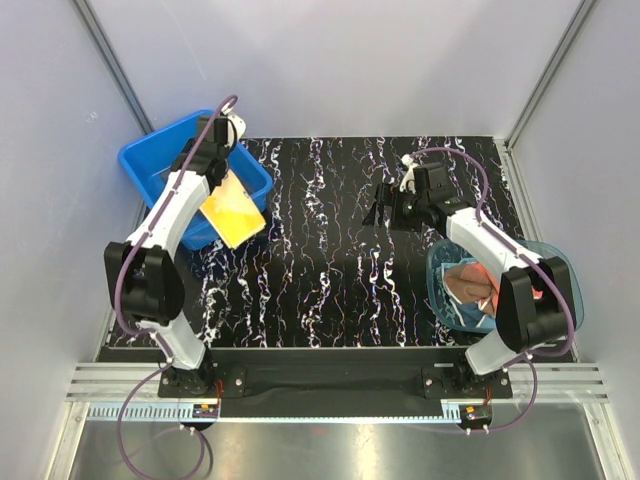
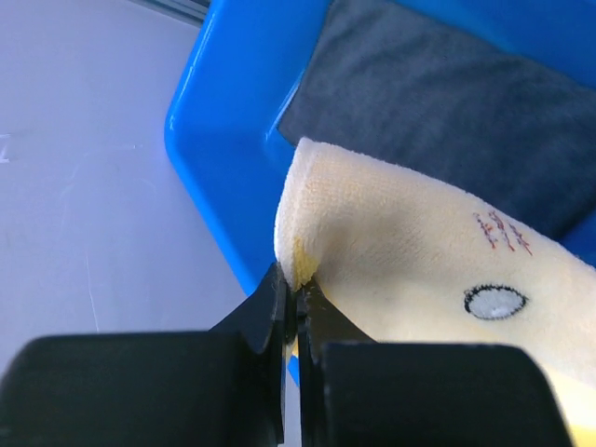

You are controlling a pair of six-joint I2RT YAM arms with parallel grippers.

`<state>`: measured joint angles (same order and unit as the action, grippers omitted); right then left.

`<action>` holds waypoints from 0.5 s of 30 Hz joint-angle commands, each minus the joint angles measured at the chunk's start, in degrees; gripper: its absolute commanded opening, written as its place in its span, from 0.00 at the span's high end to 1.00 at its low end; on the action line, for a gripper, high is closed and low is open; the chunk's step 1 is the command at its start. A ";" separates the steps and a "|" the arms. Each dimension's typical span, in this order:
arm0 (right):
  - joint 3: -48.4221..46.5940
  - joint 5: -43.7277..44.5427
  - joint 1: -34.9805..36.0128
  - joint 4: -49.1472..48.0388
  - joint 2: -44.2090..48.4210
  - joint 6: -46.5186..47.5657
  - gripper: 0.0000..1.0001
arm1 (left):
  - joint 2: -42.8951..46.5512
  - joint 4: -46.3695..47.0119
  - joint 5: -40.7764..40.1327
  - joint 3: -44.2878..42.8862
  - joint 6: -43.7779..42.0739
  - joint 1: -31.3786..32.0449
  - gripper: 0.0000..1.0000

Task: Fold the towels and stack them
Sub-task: Neatly place the folded towel into the bin

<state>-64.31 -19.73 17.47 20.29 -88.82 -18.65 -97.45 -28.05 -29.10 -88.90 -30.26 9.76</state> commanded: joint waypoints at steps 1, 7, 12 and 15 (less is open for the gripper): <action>-4.50 -1.63 0.01 -3.33 -1.62 0.63 0.00 | -4.48 5.30 0.10 -5.22 -2.79 -2.55 1.00; -5.91 -1.63 0.02 -4.21 -3.03 1.16 0.00 | -10.12 8.97 1.68 -7.16 -4.01 -6.50 1.00; -9.07 -3.21 0.02 -3.25 -5.92 1.17 0.00 | -12.84 16.18 3.61 -5.67 -4.81 -8.26 1.00; -11.09 -3.13 0.02 -3.07 -7.50 1.16 0.00 | -16.79 20.39 4.76 -6.37 -4.98 -9.23 1.00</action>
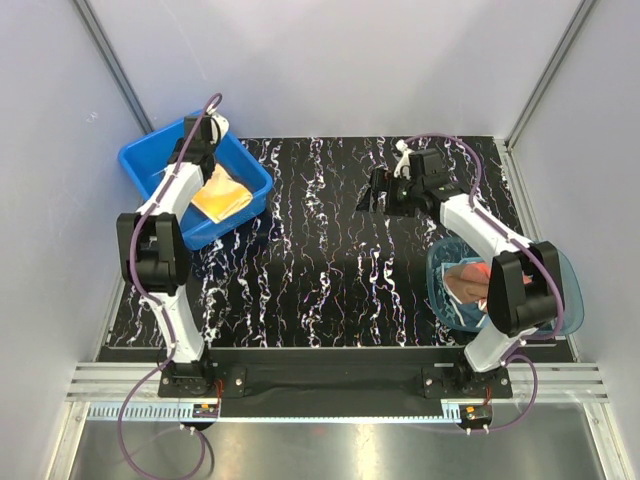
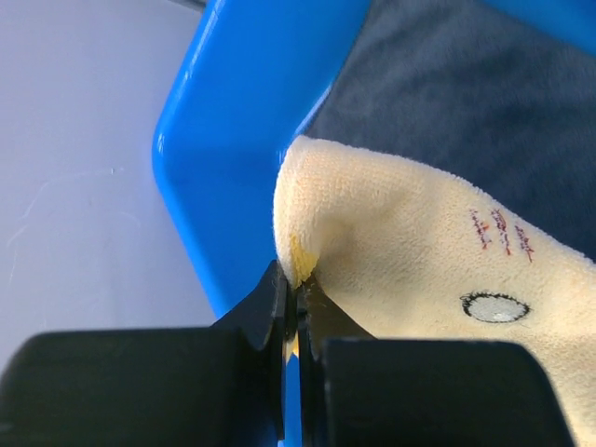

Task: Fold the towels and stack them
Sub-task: Neatly place the folded towel into the bin

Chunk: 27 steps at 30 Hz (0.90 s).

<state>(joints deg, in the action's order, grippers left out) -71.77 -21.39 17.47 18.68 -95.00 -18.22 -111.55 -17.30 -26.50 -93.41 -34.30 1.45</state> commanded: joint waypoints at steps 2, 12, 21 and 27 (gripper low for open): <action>-5.21 -1.29 0.02 -1.71 -2.46 0.64 0.00 | -5.68 10.97 3.47 -3.79 -1.73 -1.28 1.00; -10.67 0.64 0.02 0.13 -9.32 2.13 0.00 | -26.35 6.04 -3.10 -26.74 -3.39 -3.83 0.63; -9.71 4.76 0.01 2.32 -5.99 -0.49 0.00 | -14.52 -4.10 -10.86 -30.42 13.10 -1.72 0.01; -11.11 23.53 -0.16 11.02 -0.10 -5.59 0.00 | 0.25 -12.48 2.45 -21.92 24.71 5.83 0.01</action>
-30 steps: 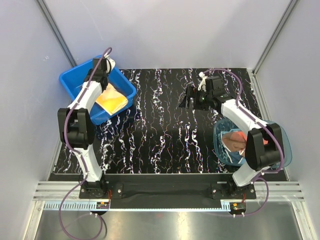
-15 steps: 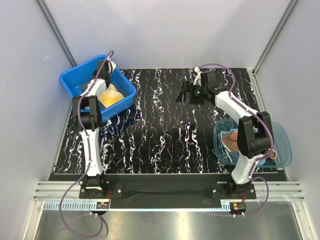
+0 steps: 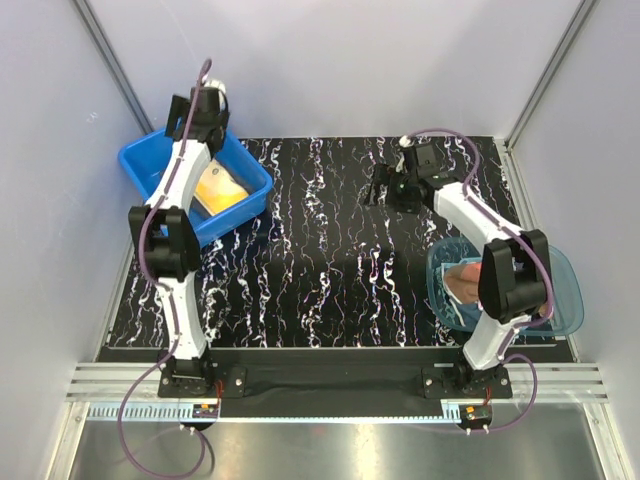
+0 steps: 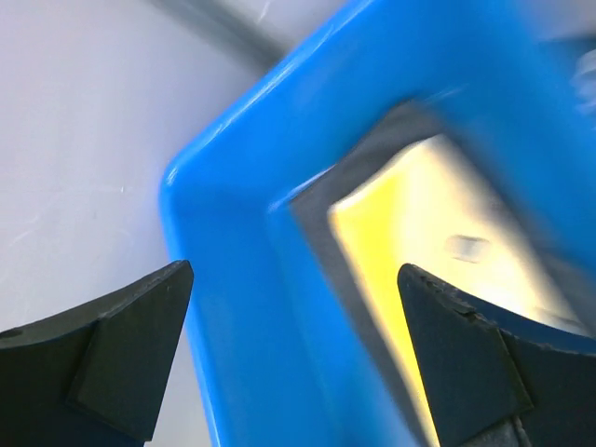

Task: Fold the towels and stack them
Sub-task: Neatly place the folded towel into the bin, then grab crumpled towel

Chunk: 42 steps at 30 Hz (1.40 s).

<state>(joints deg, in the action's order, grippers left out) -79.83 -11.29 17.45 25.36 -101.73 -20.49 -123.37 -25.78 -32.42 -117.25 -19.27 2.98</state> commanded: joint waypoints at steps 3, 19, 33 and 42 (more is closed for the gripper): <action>-6.03 23.90 -0.93 11.97 8.47 -4.99 0.00 | 20.35 -6.55 18.68 7.90 14.07 8.25 0.01; 8.89 33.01 -27.37 20.26 19.47 -12.82 0.00 | 49.19 -0.06 35.84 44.63 32.01 30.94 0.01; 17.08 25.70 -35.82 8.22 7.61 -12.99 0.14 | 51.39 11.46 41.22 58.19 39.66 32.26 0.01; 16.38 26.49 -36.26 7.42 6.36 -12.39 0.26 | 54.64 9.70 33.66 54.33 37.20 32.52 0.01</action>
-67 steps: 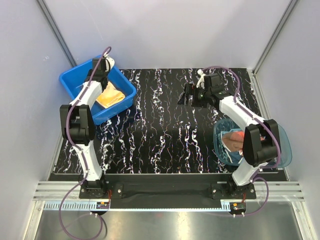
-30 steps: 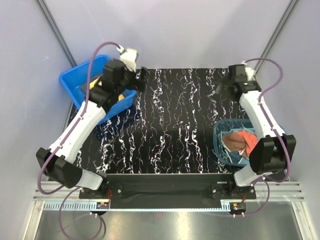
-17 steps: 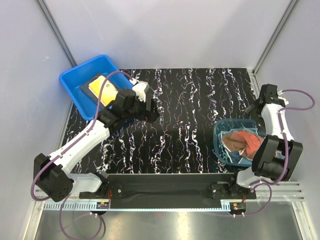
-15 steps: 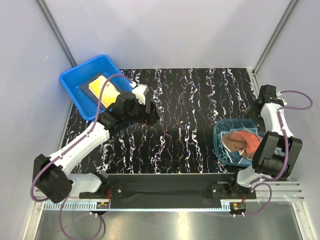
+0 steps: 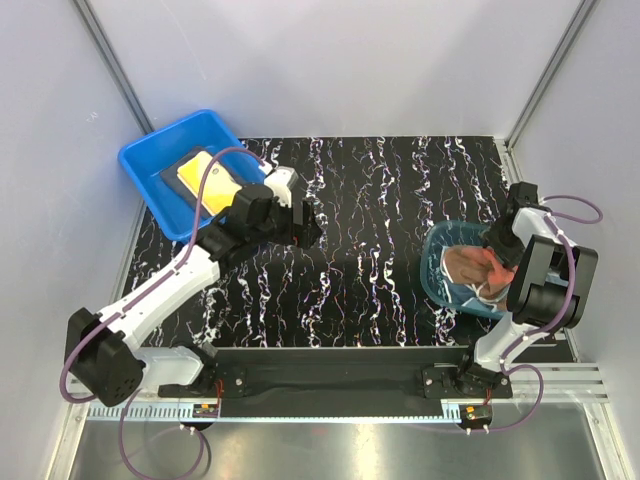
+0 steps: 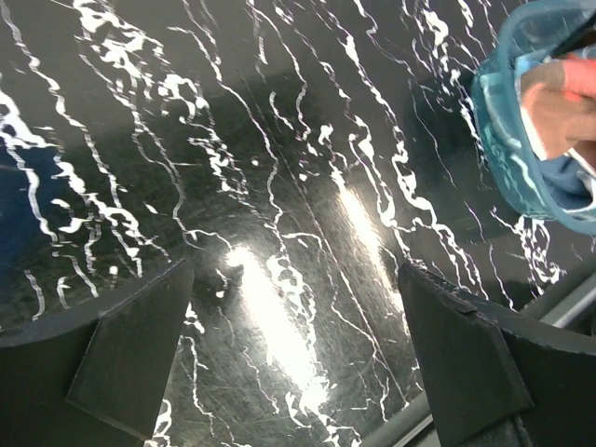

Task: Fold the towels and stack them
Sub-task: Grab crumpled towel

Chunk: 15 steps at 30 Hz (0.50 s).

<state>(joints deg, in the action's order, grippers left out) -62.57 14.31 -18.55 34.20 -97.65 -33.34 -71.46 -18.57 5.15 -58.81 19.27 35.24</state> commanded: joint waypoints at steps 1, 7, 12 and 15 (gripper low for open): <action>-1.94 0.90 -0.26 -0.72 2.89 1.08 0.25 | 2.73 2.22 -4.00 -4.56 -1.60 0.26 0.01; -5.89 -3.85 -0.26 1.03 5.45 7.24 0.21 | 1.59 2.74 -4.00 -7.20 -2.22 0.26 0.01; -8.27 0.10 -0.26 7.37 7.82 3.82 0.20 | 0.27 1.08 -5.69 -11.06 2.62 0.09 0.01; -7.66 1.51 -0.26 11.06 10.01 1.09 0.20 | -0.96 -2.17 3.87 -13.26 -1.16 -1.14 0.01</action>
<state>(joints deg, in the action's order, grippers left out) -68.71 13.02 -18.55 39.97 -91.44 -29.41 -71.53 -20.43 2.66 -67.99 19.55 34.89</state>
